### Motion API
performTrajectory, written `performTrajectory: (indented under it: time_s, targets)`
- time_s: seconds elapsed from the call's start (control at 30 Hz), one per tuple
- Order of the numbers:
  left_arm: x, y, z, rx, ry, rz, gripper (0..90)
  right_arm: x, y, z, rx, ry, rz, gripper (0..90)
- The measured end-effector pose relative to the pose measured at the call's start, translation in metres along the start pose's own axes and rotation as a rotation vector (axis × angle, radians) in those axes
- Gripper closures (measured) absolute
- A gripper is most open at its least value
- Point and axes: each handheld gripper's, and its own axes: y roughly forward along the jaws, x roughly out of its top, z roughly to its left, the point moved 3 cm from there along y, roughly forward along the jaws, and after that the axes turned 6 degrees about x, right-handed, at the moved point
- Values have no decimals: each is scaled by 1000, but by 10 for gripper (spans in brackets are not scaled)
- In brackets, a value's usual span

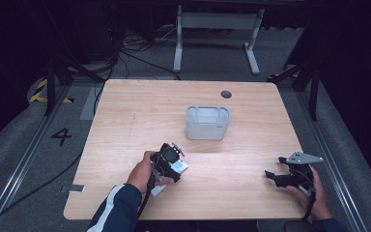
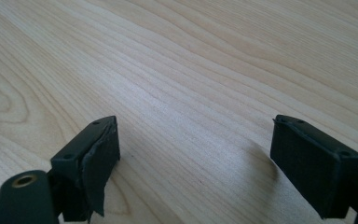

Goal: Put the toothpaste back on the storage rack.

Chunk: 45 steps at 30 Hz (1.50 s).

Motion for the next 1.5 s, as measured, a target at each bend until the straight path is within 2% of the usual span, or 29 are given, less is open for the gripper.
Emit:
performTrajectory:
  time_s: [0.23,0.5,0.7,0.9,0.93,1.2,1.5]
  targets:
    - [0,-2,-2,-8,34,7,397,0,0,0,0,-1,0,163]
    - [0,-3,-4,-10,54,7,453,0,0,0,0,-2,0,163]
    - [-1,-7,-6,-4,82,-6,533,0,0,0,-1,-2,-1,163]
    - [0,-12,-10,24,113,-39,594,0,0,0,-1,-2,0,163]
    - [0,-13,-11,26,101,-53,599,0,0,0,-3,-2,0,163]
    - [-2,-22,-7,23,101,-111,625,0,0,0,-4,-4,-1,163]
    - [-8,-43,-5,41,88,-176,637,0,0,1,-5,-5,-2,164]
